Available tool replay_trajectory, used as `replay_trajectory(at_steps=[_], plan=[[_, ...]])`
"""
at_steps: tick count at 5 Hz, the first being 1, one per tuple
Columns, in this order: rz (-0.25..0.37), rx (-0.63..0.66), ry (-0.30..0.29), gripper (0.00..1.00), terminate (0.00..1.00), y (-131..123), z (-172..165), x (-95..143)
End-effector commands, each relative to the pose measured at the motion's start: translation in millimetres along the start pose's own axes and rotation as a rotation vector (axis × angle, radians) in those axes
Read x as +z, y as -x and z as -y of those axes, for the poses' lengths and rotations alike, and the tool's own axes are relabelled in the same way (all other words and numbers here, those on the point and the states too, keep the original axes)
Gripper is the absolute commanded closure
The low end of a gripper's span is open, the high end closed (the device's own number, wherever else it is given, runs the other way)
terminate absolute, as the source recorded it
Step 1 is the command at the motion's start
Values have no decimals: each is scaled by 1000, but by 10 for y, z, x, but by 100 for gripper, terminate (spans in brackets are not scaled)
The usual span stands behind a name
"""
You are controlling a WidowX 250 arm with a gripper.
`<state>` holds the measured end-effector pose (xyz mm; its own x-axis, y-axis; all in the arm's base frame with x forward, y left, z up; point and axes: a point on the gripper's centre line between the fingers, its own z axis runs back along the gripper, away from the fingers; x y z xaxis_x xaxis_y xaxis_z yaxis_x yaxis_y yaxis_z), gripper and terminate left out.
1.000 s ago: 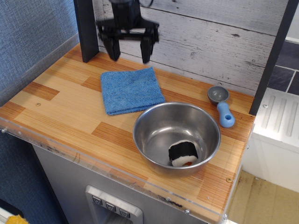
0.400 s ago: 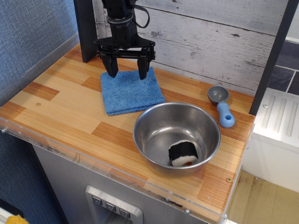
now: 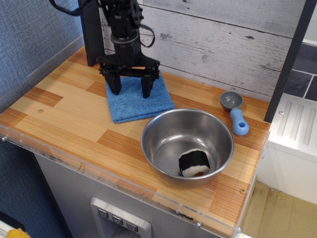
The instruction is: Move the cloth to the close edge of the counter.
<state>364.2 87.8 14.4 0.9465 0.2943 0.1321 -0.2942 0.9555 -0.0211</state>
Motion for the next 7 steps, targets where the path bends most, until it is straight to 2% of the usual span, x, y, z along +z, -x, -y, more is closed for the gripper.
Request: replay_trajectory(at_steps=[1, 2, 3, 4, 6, 7], plan=[[12, 5, -12, 0, 0, 39, -109, -3], [-10, 19, -32, 0, 0, 158, -242, 8], [6, 45, -3, 0, 0, 302, -400, 61], [-4, 48, -44, 0, 0, 465, -551, 78], [-2, 47, -77, 0, 0, 864, -745, 83], [7, 32, -149, 0, 0, 1026, -786, 114]])
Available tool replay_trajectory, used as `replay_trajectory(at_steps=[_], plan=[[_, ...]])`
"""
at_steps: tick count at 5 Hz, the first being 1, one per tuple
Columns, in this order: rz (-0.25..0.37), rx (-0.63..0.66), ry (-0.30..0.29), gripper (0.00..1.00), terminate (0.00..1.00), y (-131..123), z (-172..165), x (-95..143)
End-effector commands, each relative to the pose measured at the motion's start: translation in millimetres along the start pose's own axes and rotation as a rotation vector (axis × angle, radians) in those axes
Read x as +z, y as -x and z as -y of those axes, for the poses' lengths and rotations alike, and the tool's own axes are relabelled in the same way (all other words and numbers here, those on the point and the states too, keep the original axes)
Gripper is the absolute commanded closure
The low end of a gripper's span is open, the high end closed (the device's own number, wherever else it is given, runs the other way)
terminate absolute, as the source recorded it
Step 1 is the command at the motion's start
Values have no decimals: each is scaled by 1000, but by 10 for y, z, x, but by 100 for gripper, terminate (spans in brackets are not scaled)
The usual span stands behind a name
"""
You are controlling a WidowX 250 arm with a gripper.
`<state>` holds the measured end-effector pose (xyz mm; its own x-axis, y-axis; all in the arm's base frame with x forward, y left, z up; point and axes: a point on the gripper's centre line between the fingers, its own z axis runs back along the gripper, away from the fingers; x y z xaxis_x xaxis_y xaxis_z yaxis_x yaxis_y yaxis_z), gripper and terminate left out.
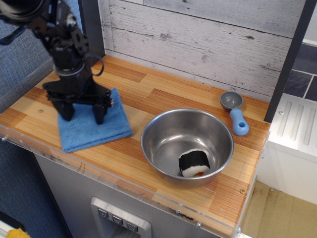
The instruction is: Move the cloth to the close edge of the counter.
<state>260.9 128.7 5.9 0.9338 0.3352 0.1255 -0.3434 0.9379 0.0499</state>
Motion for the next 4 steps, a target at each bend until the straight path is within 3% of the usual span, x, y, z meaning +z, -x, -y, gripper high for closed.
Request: replay_trajectory(at_steps=[1, 4], plan=[[11, -3, -43, 0, 0, 136, -59, 93], [108, 72, 48, 0, 0, -326, 201, 629]])
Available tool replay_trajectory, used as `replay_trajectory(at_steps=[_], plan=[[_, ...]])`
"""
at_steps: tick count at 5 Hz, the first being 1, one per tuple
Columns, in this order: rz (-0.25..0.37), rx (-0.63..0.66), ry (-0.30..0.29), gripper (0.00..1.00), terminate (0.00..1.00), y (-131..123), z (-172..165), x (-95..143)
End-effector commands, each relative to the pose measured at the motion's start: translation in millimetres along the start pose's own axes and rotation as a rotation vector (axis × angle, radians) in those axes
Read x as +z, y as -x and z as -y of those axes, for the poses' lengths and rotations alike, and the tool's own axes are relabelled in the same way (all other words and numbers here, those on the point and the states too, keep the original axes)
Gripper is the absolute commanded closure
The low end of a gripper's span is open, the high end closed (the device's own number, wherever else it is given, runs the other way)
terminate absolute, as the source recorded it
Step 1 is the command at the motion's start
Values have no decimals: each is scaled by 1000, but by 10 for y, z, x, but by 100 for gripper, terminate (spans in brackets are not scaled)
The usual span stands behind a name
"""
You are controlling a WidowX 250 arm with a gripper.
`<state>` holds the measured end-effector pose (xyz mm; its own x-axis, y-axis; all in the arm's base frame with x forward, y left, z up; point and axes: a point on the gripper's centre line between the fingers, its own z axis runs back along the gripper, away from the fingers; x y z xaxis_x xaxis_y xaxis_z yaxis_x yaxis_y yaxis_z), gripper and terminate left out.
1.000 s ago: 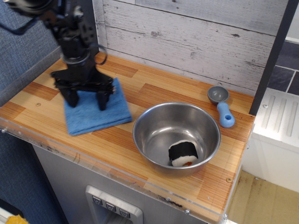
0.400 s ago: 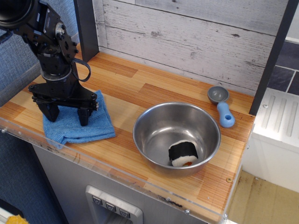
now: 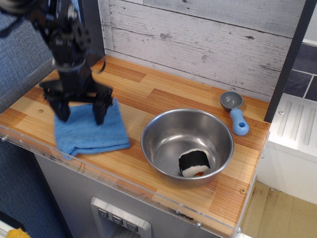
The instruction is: Move the cloth to the close edge of the counter.
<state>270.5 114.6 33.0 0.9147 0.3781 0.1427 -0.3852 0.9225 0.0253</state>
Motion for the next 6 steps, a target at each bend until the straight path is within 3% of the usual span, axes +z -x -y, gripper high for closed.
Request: replay_trajectory(at_steps=[1, 2, 3, 5, 6], plan=[[112, 38, 60, 0, 0, -361, 119, 542], [81, 72, 98, 0, 0, -400, 80, 745], [68, 35, 72, 0, 0, -399, 66, 948], [68, 35, 72, 0, 0, -399, 66, 948], [68, 35, 72, 0, 100, -399, 66, 948]])
